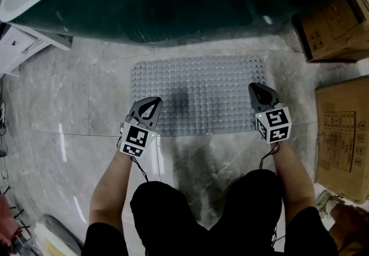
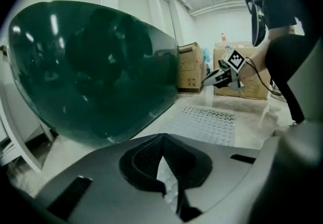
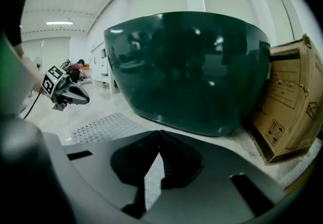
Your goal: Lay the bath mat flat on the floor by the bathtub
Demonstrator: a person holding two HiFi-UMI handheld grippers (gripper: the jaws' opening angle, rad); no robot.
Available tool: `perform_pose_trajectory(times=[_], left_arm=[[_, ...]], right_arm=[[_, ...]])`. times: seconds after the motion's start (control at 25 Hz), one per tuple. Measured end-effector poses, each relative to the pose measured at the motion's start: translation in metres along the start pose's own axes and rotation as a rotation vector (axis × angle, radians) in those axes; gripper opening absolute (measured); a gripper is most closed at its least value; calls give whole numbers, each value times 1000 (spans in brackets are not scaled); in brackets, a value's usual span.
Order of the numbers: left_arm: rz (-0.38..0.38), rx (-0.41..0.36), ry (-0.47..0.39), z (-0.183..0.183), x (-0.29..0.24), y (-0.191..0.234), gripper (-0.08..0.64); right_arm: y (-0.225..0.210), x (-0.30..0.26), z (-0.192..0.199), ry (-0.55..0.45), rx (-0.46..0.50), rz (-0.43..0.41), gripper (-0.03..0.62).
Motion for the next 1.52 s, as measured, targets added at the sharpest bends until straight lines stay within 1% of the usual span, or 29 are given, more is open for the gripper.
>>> perform_pose_trajectory(times=[0.08, 0.16, 0.4, 0.48, 0.56, 0.64, 0.84, 1.04, 1.24, 1.36, 1.52], left_arm=[[33, -31, -5, -13, 3, -4, 15], [49, -50, -9, -28, 8, -6, 15], [64, -42, -7, -86, 45, -20, 15], [67, -62, 16, -108, 63, -27, 15], [74, -98, 51, -132, 84, -35, 15], [83, -107, 72, -156, 105, -41, 15], [108, -49, 73, -222, 166, -63, 15], [101, -2, 26, -304, 216, -80, 15], [105, -3, -7, -386, 264, -92, 15], [77, -8, -45, -429, 293, -89, 15], [32, 40, -104, -480, 335, -86, 15]], right_arm=[[6, 7, -15, -26, 30, -31, 17], [11, 14, -30, -44, 46, -56, 17], [20, 55, -77, -24, 49, -102, 17], [21, 75, -97, -13, 52, -115, 17], [21, 98, -120, -2, 50, -126, 17], [18, 120, -145, 10, 48, -133, 17], [15, 184, -205, 59, 33, -151, 17], [0, 238, -280, 62, 18, -142, 17], [-15, 288, -359, 36, 13, -134, 17], [-23, 312, -397, 17, 18, -126, 17], [-31, 348, -443, -11, 9, -112, 17]])
Point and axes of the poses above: the fingertips, and each gripper's own axes: x backward along the fingers, y to its left, z out of its underside, the point moved 4 cm from there along x, backward along the fingers, and after that the axes turned 14 degrees about z, right-handed, at the moved point
